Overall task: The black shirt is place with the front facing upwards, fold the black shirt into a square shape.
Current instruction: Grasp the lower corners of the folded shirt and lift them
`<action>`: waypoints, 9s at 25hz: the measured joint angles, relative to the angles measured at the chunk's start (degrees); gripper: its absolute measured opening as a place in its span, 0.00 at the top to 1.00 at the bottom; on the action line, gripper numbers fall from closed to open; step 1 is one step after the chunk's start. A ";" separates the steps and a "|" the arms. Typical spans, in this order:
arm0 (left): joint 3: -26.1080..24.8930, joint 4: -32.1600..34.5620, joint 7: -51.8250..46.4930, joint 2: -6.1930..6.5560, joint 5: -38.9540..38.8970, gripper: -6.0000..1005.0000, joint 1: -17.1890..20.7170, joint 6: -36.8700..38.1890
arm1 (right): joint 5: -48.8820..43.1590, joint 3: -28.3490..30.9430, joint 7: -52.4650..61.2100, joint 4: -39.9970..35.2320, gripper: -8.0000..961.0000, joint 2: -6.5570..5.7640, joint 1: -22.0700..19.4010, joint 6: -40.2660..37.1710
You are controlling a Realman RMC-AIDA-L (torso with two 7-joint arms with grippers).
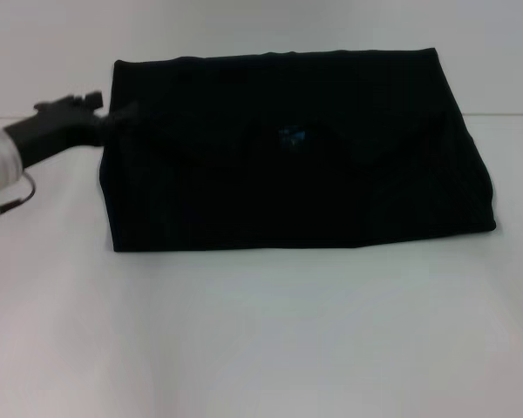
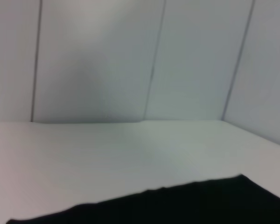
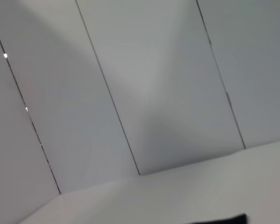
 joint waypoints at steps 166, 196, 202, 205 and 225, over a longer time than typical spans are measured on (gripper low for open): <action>-2.07 -10.75 -4.16 1.88 27.48 0.54 -3.15 -0.70 | -16.50 -8.75 -13.13 6.59 0.96 3.31 6.31 23.41; -8.45 -5.75 -0.14 2.40 27.55 0.96 3.11 14.96 | -17.00 -8.97 -6.57 4.07 0.96 1.71 -0.50 8.67; -13.54 -2.18 1.49 2.38 27.92 0.96 7.87 24.06 | -17.81 -9.52 -4.71 3.48 0.96 1.05 -3.99 2.58; -15.57 -0.36 1.75 2.38 29.31 0.96 10.19 27.31 | -18.72 -9.53 -3.91 3.48 0.96 0.90 -5.11 0.79; -24.02 -0.22 8.98 2.45 33.56 0.94 12.27 36.92 | -22.65 -8.03 -1.83 3.31 0.96 0.24 -7.54 -5.11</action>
